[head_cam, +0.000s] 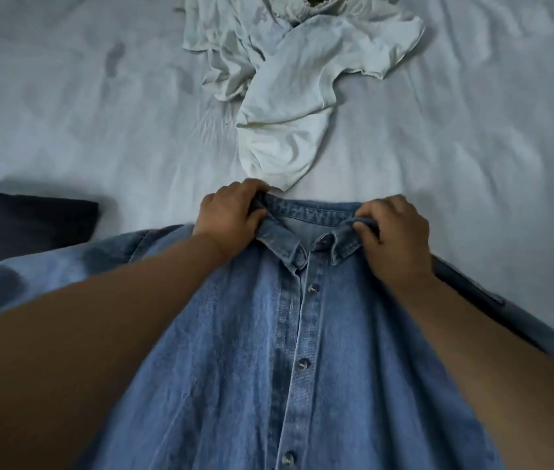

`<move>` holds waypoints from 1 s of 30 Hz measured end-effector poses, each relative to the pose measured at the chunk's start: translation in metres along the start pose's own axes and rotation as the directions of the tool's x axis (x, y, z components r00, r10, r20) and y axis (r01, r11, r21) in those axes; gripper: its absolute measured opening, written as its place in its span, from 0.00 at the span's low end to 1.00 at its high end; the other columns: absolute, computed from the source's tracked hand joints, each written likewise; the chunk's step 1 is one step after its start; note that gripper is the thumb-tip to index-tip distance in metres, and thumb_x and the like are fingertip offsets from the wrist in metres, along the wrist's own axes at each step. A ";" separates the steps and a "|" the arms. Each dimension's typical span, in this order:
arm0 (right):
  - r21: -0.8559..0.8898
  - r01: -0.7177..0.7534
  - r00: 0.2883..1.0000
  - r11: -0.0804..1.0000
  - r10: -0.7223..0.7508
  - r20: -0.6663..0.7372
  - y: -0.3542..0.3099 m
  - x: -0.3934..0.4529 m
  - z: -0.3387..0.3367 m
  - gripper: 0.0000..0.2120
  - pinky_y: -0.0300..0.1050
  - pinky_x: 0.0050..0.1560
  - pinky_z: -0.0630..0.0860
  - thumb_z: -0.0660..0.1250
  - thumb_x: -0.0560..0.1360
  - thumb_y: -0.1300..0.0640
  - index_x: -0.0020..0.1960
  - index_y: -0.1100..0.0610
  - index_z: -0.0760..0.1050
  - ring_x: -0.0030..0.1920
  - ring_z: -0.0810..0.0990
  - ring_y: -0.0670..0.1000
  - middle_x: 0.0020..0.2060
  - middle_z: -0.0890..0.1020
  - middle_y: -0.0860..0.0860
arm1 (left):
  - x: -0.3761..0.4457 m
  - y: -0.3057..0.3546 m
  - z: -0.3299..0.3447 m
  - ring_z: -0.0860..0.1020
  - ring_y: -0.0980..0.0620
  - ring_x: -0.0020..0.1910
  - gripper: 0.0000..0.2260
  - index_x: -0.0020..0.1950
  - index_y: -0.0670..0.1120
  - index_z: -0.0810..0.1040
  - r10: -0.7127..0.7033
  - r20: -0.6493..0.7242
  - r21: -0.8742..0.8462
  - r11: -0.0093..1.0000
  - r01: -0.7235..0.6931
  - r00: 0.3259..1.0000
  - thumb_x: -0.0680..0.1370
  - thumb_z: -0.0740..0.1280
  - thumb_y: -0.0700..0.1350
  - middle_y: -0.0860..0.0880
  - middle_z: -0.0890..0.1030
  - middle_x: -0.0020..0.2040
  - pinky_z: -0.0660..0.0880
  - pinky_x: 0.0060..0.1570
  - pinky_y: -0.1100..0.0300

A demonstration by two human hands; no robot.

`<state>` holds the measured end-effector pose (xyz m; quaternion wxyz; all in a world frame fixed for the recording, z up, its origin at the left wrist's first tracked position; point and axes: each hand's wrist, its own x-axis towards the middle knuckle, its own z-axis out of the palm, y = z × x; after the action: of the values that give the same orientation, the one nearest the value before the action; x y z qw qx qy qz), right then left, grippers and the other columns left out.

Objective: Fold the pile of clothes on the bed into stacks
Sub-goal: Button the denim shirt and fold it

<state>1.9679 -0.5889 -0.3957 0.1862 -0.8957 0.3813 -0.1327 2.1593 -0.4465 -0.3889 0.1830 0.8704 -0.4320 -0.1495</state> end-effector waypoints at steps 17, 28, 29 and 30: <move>0.049 -0.280 0.955 0.959 0.273 0.116 -0.079 -0.104 0.024 0.15 0.50 0.54 0.63 0.68 0.72 0.47 0.52 0.56 0.73 0.53 0.71 0.56 0.49 0.76 0.52 | -0.078 0.035 0.023 0.78 0.41 0.50 0.24 0.74 0.60 0.58 0.107 0.065 0.120 0.986 -0.115 0.992 0.80 0.58 0.46 0.47 0.77 0.56 0.76 0.43 0.50; 0.241 -0.235 0.961 0.942 0.262 -0.087 -0.070 -0.107 0.040 0.08 0.52 0.40 0.73 0.61 0.68 0.54 0.37 0.58 0.75 0.35 0.76 0.58 0.32 0.78 0.54 | -0.063 0.049 0.036 0.75 0.49 0.46 0.24 0.69 0.50 0.64 -0.084 0.021 -0.309 0.947 0.086 0.996 0.75 0.67 0.40 0.45 0.76 0.53 0.74 0.50 0.51; 0.252 -0.225 0.959 0.941 0.259 -0.113 -0.068 -0.107 0.041 0.09 0.52 0.38 0.73 0.60 0.68 0.53 0.36 0.58 0.75 0.34 0.76 0.58 0.31 0.77 0.54 | -0.074 0.047 0.038 0.74 0.53 0.45 0.22 0.66 0.50 0.67 -0.060 -0.019 -0.380 0.924 0.048 0.998 0.74 0.68 0.39 0.48 0.74 0.53 0.74 0.50 0.53; 0.273 -0.211 0.957 0.939 0.255 -0.138 -0.066 -0.108 0.042 0.09 0.52 0.38 0.73 0.61 0.68 0.54 0.36 0.58 0.75 0.33 0.76 0.59 0.31 0.77 0.54 | -0.086 0.046 0.039 0.73 0.55 0.44 0.17 0.61 0.48 0.71 -0.013 -0.071 -0.387 0.922 -0.016 0.997 0.74 0.69 0.39 0.49 0.73 0.52 0.74 0.49 0.54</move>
<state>1.9531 -0.4579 -0.4148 0.2808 -0.7978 0.4795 -0.2341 2.0605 -0.4100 -0.3939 0.3667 0.8216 -0.3878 -0.2003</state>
